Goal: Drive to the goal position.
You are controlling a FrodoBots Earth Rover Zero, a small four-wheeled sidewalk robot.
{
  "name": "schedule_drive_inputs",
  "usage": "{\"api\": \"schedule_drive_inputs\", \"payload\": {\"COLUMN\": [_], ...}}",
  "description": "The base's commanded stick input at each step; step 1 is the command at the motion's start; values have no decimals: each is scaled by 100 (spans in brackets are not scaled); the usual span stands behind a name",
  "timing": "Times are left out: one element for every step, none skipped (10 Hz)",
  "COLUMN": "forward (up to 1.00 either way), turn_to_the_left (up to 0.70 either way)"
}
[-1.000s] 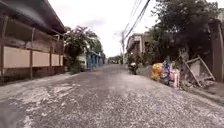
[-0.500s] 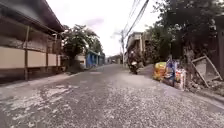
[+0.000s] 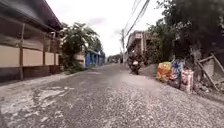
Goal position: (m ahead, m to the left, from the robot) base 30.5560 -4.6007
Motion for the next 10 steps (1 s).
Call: {"api": "schedule_drive_inputs", "payload": {"forward": [50,50,50,50,50,50,50,50,50,50], "turn_to_the_left": [0,0,0,0,0,0,0,0,0,0]}}
